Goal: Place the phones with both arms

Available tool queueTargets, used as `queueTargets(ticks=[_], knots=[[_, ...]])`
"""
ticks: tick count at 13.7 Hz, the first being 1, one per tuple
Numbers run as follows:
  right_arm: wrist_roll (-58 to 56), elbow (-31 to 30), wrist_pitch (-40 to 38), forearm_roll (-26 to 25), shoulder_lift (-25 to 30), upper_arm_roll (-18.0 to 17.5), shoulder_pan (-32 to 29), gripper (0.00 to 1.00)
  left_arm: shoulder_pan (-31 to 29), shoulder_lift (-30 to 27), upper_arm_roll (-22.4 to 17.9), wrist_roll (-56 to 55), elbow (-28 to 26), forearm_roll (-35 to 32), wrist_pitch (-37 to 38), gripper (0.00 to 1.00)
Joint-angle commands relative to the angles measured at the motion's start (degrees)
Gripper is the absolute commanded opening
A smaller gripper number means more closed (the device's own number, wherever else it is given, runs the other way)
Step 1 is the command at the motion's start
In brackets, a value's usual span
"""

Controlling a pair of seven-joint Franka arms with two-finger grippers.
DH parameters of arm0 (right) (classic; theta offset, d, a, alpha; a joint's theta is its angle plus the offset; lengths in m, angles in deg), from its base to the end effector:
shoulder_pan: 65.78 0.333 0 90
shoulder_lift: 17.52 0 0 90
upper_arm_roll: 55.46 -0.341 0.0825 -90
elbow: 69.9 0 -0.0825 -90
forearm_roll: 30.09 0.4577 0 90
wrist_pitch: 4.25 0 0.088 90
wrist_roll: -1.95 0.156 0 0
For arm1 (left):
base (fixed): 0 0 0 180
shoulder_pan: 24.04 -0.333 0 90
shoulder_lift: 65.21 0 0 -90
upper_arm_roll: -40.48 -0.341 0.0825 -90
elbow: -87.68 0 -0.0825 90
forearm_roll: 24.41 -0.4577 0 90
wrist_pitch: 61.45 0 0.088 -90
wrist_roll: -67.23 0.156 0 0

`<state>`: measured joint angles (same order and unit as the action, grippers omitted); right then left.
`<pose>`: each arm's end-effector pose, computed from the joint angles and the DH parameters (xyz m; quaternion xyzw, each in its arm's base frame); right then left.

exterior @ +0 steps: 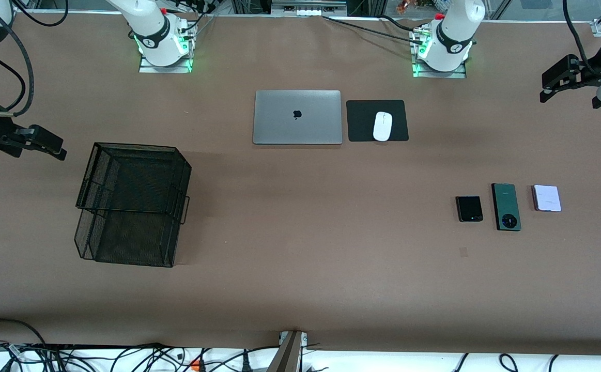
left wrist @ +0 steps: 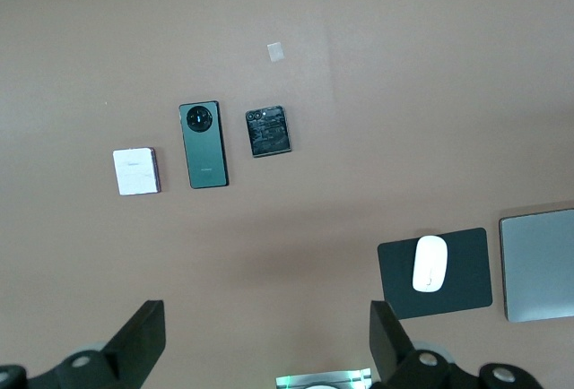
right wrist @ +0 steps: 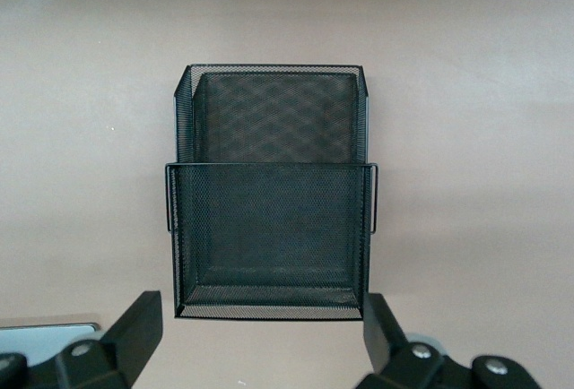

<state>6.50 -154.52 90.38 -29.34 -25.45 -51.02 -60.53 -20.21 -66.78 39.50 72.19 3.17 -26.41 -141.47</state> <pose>0.6830 0.0146 0.5690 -0.9993 0.0326 -0.0183 0.0021 0.5967 -0.0237 0.6541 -0.9974 0.0655 0.0258 0.0166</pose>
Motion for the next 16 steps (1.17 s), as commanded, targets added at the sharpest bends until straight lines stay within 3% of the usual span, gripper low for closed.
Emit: queueTargets(ticks=[1,9,16], knots=[[-0.8,-0.9,-0.2,-0.8,0.6,-0.4,-0.3,0.99,0.0,-1.5,-0.5,0.5,-1.6,1.5,0.0,1.00],[-0.4,-2.6,1.6,-0.7,0.5,-0.3,-0.3,0.99,0.0,-1.5,-0.3,0.7,-1.7,1.2,0.8,1.00],[-0.4,-2.6,1.6,-0.7,0.4,-0.3,-0.3,0.99,-2.6,1.2,-0.7,0.9,-7.1,0.5,-3.4,1.00]])
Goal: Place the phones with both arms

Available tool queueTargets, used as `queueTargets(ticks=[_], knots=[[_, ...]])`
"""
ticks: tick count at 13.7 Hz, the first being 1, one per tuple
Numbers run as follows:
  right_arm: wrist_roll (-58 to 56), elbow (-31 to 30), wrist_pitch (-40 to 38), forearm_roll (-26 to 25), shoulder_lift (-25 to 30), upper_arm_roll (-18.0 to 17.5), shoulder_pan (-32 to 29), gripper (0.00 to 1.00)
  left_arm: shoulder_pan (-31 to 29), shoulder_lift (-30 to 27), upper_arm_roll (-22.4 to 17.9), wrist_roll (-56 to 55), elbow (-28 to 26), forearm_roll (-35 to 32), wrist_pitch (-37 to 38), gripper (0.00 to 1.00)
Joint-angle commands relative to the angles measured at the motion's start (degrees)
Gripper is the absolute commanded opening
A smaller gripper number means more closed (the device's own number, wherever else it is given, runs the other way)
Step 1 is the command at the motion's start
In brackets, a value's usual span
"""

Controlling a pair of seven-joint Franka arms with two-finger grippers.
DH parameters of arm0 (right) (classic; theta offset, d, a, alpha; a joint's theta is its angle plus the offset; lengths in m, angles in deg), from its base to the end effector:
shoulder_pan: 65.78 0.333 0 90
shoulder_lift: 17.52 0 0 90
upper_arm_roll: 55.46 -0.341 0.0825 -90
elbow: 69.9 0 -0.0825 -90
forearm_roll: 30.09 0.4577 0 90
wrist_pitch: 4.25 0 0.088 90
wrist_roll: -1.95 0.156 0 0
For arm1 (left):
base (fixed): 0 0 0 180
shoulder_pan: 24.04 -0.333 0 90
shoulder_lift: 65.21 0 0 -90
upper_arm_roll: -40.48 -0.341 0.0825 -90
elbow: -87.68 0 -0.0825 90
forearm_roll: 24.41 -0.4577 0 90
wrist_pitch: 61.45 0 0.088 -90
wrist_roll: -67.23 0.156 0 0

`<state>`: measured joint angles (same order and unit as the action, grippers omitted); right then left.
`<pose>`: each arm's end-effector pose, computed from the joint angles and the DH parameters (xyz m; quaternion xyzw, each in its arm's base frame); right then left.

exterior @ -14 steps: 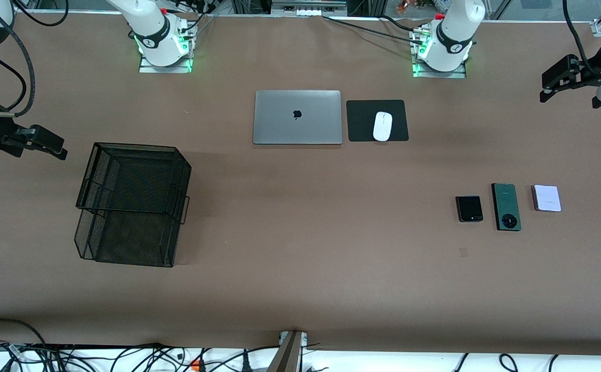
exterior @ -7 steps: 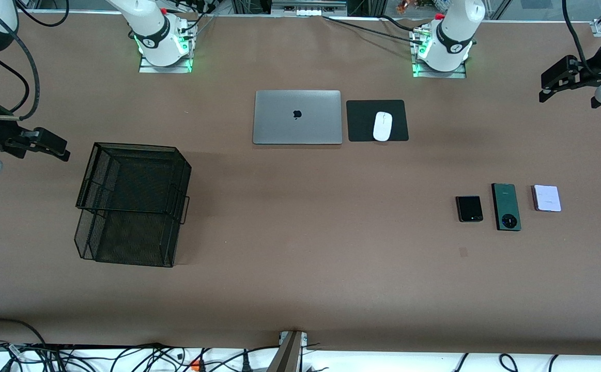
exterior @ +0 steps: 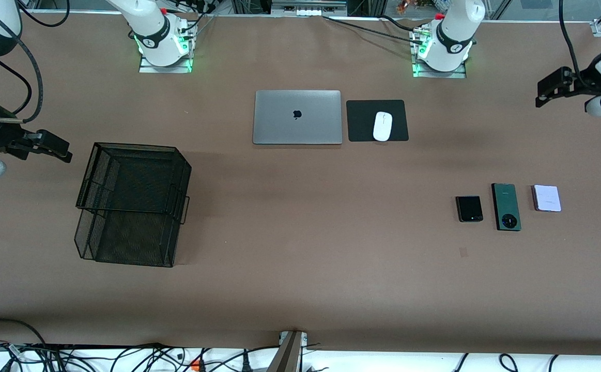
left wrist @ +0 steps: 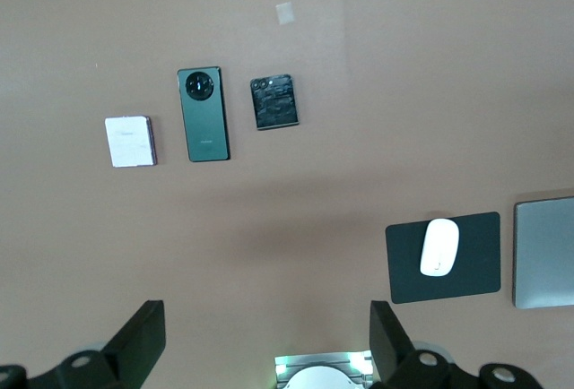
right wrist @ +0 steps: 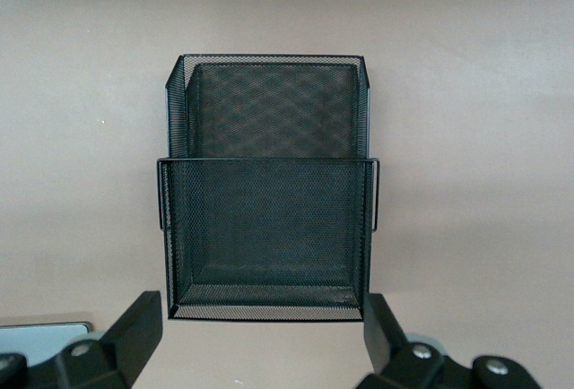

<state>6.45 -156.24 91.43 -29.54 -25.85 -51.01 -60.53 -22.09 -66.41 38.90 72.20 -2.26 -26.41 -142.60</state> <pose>0.6844 0.0140 0.5493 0.9994 -0.0323 0.0091 0.0004 0.5978 0.0021 0.6020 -0.9966 0.0450 0.0668 0.0144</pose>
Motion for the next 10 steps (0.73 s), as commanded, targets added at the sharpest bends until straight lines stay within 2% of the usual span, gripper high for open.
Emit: queueTargets(ticks=[1,4,10], knots=[[-0.3,-0.9,0.6,-0.5,0.8,-0.3,-0.3,0.99,-1.2,1.5,-0.1,0.9,-3.8,0.3,-4.8,1.00],[-0.4,-1.2,0.6,-0.4,0.8,-0.3,-0.3,0.99,-1.3,4.5,-0.1,0.8,-8.7,-1.2,-11.1,1.00],[-0.4,-1.6,1.0,-0.4,0.8,-0.3,-0.3,0.99,-1.9,14.3,-0.1,0.8,-9.8,-1.3,-20.2,1.00]])
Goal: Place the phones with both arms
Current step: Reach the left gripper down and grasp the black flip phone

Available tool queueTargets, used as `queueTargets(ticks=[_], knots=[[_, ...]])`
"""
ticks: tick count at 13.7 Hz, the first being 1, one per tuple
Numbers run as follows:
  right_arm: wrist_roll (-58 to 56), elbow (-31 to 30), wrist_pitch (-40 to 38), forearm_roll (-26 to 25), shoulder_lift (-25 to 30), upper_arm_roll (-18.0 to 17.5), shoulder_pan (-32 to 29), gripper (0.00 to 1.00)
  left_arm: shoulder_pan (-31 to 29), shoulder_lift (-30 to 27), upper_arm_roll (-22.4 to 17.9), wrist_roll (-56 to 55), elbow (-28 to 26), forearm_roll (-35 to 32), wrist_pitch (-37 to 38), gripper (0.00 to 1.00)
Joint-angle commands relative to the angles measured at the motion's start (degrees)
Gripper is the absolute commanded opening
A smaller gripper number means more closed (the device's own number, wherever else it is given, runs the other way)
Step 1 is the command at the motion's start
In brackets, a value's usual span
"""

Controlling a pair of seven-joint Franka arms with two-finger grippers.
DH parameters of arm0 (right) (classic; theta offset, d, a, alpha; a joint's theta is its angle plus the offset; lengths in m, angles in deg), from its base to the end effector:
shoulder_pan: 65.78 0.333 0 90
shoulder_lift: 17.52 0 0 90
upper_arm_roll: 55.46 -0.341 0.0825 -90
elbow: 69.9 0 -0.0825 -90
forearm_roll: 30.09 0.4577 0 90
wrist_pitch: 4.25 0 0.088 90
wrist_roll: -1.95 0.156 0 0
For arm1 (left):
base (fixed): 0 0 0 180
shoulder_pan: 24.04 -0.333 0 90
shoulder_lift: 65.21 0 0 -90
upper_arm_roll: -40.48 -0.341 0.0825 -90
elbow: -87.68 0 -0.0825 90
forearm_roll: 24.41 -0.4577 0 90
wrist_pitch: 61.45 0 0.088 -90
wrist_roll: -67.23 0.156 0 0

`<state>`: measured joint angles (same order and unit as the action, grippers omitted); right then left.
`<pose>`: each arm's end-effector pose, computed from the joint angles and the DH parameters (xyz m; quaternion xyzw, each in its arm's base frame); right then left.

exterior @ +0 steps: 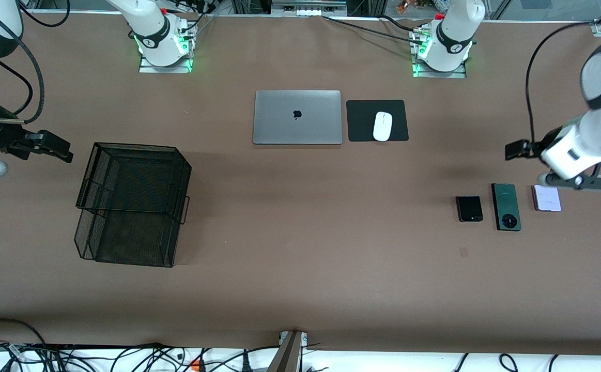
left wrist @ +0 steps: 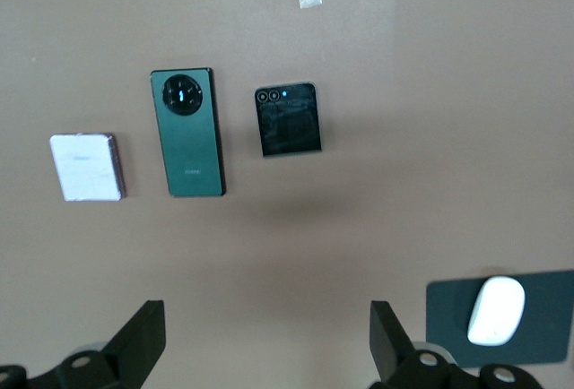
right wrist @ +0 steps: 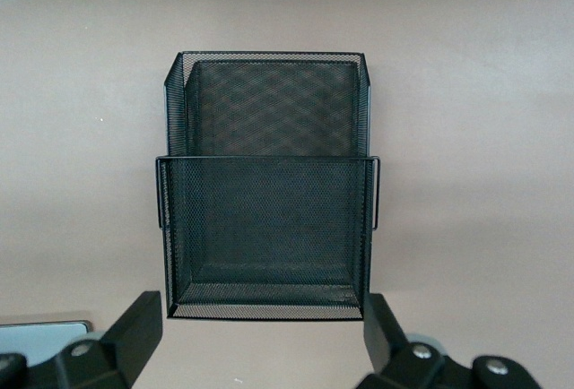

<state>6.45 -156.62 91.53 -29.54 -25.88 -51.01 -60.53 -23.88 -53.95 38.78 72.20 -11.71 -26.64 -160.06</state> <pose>0.6841 0.0139 0.5454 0.9995 -0.0323 0.0064 0.0006 0.6581 0.0224 0.3964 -0.9936 0.0346 0.1059 0.0158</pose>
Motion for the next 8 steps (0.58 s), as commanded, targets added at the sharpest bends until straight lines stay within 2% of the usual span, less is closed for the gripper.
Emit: queueTargets(ticks=[1,8], knots=[[-0.4,-1.3,1.1,-0.4,0.8,-0.3,-0.3,0.99,-0.2,3.0,0.0,0.7,-1.1,-1.0,-4.9,1.00],[-0.4,-1.8,1.4,-0.4,0.9,-0.3,-0.3,0.99,-0.2,11.0,0.0,-0.2,-8.4,-1.0,-25.4,1.00]])
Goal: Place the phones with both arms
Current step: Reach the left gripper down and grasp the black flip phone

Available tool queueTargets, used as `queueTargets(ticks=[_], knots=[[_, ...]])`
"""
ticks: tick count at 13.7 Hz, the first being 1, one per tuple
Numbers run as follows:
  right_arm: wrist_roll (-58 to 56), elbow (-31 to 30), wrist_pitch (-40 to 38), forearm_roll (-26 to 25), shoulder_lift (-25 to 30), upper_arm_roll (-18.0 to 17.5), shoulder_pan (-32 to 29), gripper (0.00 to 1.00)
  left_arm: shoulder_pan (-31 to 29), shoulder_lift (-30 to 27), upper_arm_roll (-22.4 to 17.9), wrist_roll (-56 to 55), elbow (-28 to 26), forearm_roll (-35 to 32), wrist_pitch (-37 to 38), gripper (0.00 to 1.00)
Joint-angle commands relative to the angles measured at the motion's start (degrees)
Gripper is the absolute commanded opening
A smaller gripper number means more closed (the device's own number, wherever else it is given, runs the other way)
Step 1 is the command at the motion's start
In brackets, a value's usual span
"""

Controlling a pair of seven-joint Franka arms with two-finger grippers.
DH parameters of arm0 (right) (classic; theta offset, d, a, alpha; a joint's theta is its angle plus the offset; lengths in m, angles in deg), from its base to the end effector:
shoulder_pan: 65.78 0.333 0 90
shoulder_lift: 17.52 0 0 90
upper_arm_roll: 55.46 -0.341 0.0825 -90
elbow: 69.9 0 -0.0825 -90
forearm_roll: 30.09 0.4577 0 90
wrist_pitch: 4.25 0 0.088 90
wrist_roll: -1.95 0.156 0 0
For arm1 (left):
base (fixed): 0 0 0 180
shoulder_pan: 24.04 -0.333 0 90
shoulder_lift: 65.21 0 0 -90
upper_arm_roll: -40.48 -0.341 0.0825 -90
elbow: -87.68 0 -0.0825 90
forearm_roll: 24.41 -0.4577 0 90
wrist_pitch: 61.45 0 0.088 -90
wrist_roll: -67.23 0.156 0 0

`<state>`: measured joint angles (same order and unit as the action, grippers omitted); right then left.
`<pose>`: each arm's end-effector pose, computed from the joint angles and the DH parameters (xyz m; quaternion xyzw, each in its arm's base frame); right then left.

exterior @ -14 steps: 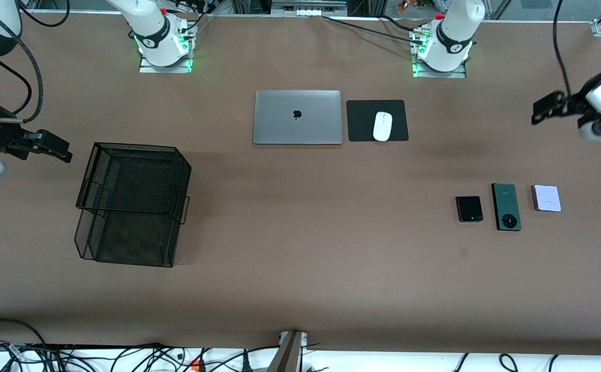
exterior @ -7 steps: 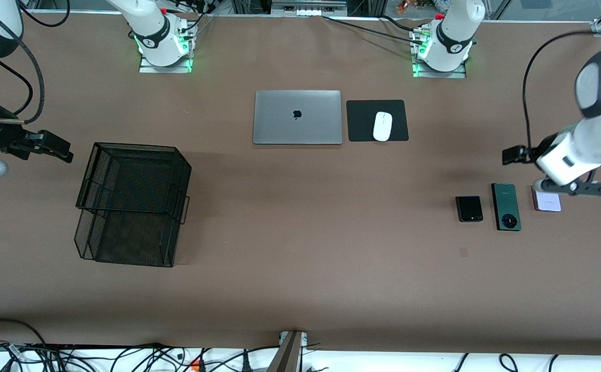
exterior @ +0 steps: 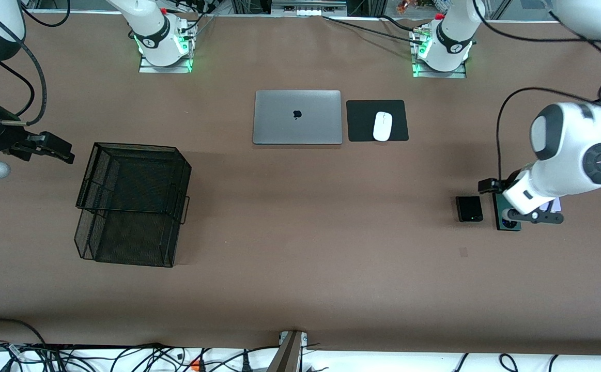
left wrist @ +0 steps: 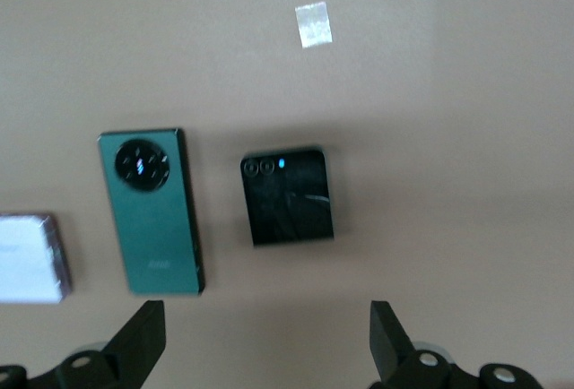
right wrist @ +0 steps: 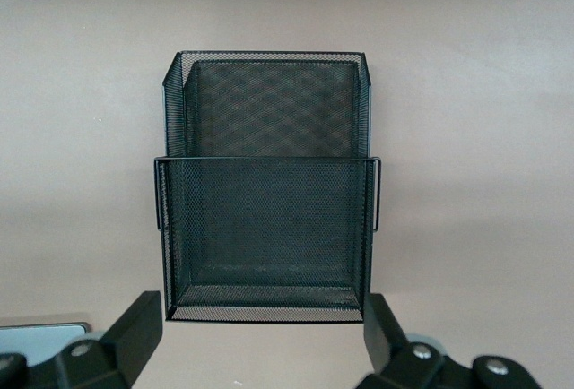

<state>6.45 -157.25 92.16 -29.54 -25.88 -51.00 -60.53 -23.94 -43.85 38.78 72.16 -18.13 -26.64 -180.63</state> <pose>0.6845 0.0137 0.5403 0.9995 -0.0324 0.0064 0.0006 0.6808 0.0222 0.2432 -0.9965 0.0403 0.0707 0.0177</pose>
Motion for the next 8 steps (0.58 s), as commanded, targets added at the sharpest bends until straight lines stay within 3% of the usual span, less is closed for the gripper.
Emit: queueTargets(ticks=[1,8], knots=[[-0.4,-1.1,0.8,-0.4,0.9,-0.3,-0.3,0.99,-0.1,2.7,0.0,-0.4,-2.0,-1.0,-6.7,1.00],[-0.5,-1.1,0.5,-0.2,0.9,0.8,-0.3,0.99,-0.6,7.0,0.0,-8.3,-5.3,-0.9,-18.1,1.00]])
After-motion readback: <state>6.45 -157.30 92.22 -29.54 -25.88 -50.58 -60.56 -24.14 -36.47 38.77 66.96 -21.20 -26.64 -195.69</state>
